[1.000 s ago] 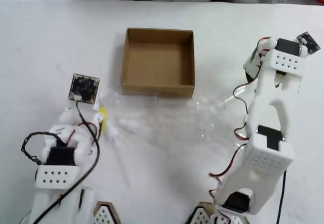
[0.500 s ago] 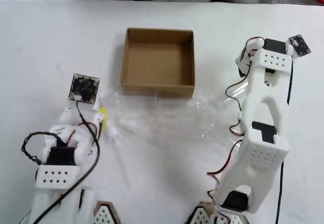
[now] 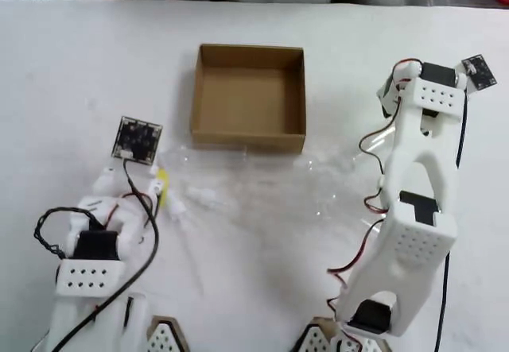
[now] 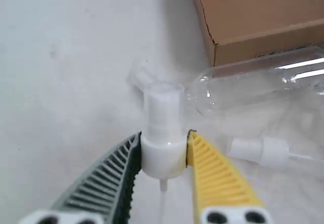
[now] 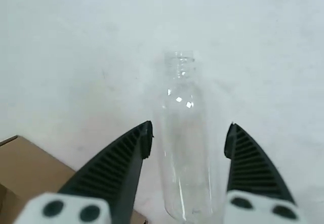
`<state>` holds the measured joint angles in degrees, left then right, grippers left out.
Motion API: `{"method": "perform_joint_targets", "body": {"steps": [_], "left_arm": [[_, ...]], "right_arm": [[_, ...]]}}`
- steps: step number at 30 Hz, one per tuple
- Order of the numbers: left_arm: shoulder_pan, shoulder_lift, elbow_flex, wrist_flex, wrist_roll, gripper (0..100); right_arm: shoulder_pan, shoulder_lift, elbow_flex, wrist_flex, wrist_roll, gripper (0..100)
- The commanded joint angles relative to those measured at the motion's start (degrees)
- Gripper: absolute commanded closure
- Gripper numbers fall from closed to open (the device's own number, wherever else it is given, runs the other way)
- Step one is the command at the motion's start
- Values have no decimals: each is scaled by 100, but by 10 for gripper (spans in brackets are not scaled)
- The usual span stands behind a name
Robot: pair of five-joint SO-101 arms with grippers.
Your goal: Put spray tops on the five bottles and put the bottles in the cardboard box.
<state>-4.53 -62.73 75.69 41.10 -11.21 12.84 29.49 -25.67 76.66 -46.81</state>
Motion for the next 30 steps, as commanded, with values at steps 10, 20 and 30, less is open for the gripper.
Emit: {"method": "perform_joint_targets", "body": {"steps": [10, 20, 30], "left_arm": [[31, 57, -185, -9, -70, 902], [31, 57, -185, -9, -97, 902], [31, 57, -185, -9, -105, 902]], "right_arm": [[-136, 321, -607, 154, 668, 786], [-198, 708, -1240, 426, 703, 731], [-251, 1033, -1301, 330, 580, 715]]}}
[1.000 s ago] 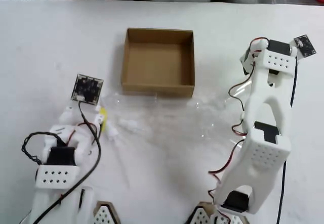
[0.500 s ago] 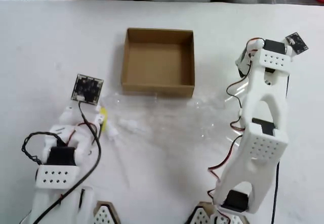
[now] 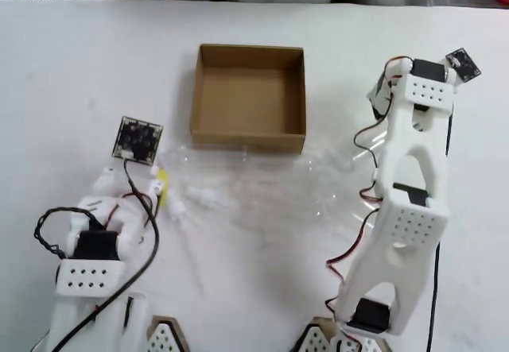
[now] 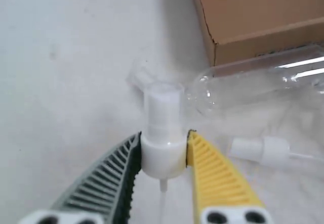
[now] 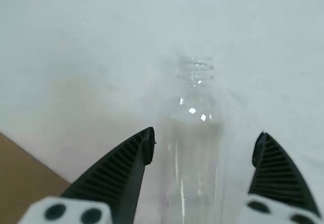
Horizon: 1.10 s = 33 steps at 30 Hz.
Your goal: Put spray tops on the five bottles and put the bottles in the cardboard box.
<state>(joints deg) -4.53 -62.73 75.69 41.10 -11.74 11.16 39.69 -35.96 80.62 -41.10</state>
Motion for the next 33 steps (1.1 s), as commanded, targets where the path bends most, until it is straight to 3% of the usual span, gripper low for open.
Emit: {"method": "perform_joint_targets", "body": {"steps": [1, 33], "left_arm": [[31, 57, -185, -9, -53, 902], [31, 57, -185, 0, -53, 902]], "right_arm": [[-84, 57, -273, -136, 9, 715], [-119, 470, -273, -708, 404, 715]]}}
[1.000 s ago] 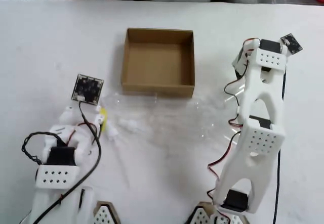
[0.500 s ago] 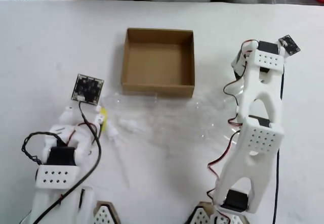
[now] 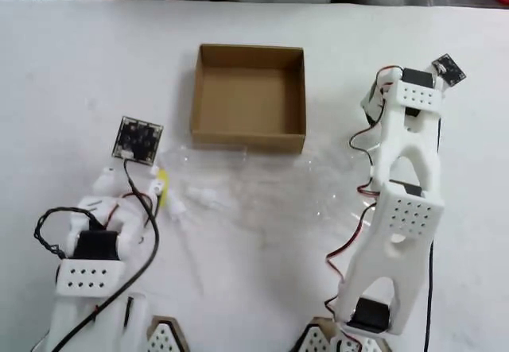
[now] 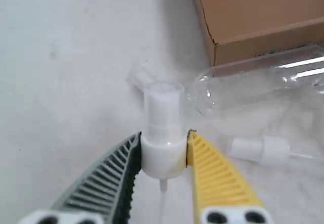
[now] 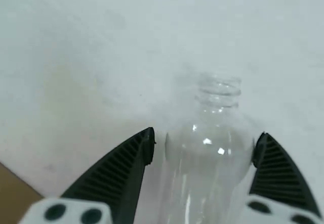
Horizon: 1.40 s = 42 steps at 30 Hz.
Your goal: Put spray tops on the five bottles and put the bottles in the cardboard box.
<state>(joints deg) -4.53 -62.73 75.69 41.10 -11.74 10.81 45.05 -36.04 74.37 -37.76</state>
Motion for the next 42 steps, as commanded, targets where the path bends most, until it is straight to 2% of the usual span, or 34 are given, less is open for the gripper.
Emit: {"method": "perform_joint_targets", "body": {"steps": [1, 5, 31, 33, 37, 42], "left_arm": [[31, 57, -185, 0, -53, 902], [31, 31, -185, 88, -62, 902], [31, 31, -185, 105, -62, 902], [31, 31, -185, 105, -62, 902], [31, 31, -185, 105, -62, 902], [31, 31, -185, 105, -62, 902]], "right_arm": [[-136, -57, -264, -84, 97, 716], [-321, -57, -220, -75, 114, 716], [-145, 84, -273, -259, 62, 717], [-154, 101, -273, -259, 62, 753], [-154, 127, -273, -382, 185, 894], [-154, 119, -273, -488, 747, 962]]}}
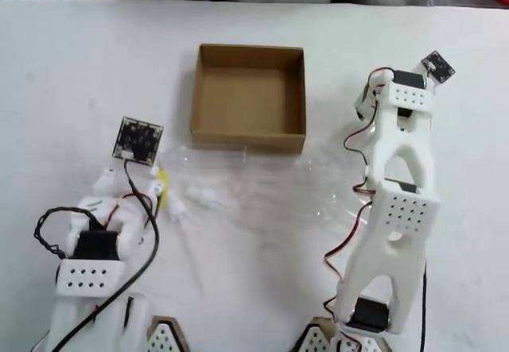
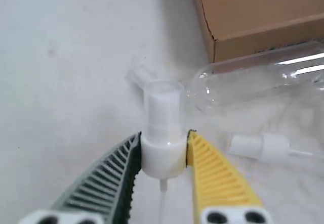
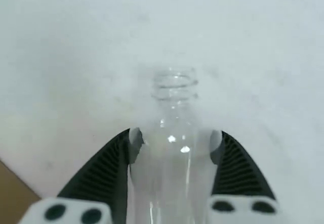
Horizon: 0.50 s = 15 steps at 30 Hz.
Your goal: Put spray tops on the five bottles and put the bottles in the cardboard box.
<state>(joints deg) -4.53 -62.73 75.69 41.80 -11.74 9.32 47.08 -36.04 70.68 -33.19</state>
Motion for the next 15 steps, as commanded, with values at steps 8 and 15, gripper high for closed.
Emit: {"method": "perform_joint_targets", "body": {"steps": [8, 15], "left_arm": [[31, 31, -185, 35, -62, 902], [22, 48, -185, 26, -62, 902]], "right_arm": [[338, -259, -659, 382, 316, 981], [629, -453, -1662, 1481, 352, 978]]}}
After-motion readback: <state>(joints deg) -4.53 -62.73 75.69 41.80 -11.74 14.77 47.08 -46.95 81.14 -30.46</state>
